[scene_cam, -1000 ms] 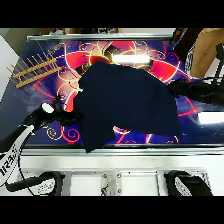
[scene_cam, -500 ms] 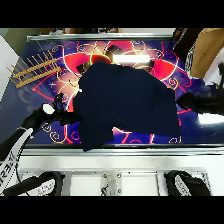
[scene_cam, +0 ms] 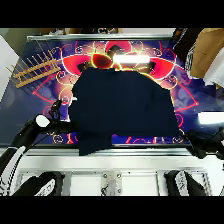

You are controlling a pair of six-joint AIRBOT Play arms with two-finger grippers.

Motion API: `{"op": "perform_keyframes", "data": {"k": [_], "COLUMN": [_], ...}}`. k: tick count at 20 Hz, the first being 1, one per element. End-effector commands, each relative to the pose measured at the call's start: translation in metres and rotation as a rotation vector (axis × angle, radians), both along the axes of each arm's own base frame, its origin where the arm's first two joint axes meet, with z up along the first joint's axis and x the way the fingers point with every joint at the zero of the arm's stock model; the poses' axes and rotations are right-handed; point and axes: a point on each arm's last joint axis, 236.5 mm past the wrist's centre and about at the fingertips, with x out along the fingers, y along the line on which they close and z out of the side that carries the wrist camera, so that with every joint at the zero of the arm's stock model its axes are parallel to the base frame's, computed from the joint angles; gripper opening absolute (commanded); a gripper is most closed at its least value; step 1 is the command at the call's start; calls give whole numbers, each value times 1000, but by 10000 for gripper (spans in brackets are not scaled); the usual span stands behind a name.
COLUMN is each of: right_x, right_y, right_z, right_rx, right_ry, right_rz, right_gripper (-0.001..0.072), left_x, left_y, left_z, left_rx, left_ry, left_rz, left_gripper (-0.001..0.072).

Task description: Fold the clothes and pants, and hang the long-sleeved shirts on hangers.

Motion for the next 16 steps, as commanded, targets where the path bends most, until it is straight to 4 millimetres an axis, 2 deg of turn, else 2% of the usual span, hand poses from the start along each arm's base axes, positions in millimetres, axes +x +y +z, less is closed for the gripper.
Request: {"op": "perform_keyframes", "data": {"k": [1,3,7,11,12,15,16], "right_x": [18,33,60,70,70,74,79], "right_y": [0,3,21,35,38,40,41], "right_z": [-25,-30,-42,-56,-59,-56,-48], "right_rx": [10,-29,-30,-35,-35,-66,-80], "right_ry": [-86,-111,-145,-137,-131,-151,-172], "right_rz": [-122,-82,-47,-13,-1,93,141], "right_gripper": [527,527,526,514,437,55,14], "left_x": [-6,-5,-5,-5,-5,-6,-5], "left_y": [1,1,1,2,2,2,2], "left_z": [6,9,9,9,9,9,10], "left_rx": [2,2,3,10,10,9,9], "left_ry": [-24,-36,-39,-40,-40,-37,-40], "left_rz": [-5,-6,-12,-14,-14,-16,-17], "left_gripper": [10,10,10,10,10,10,10]}}
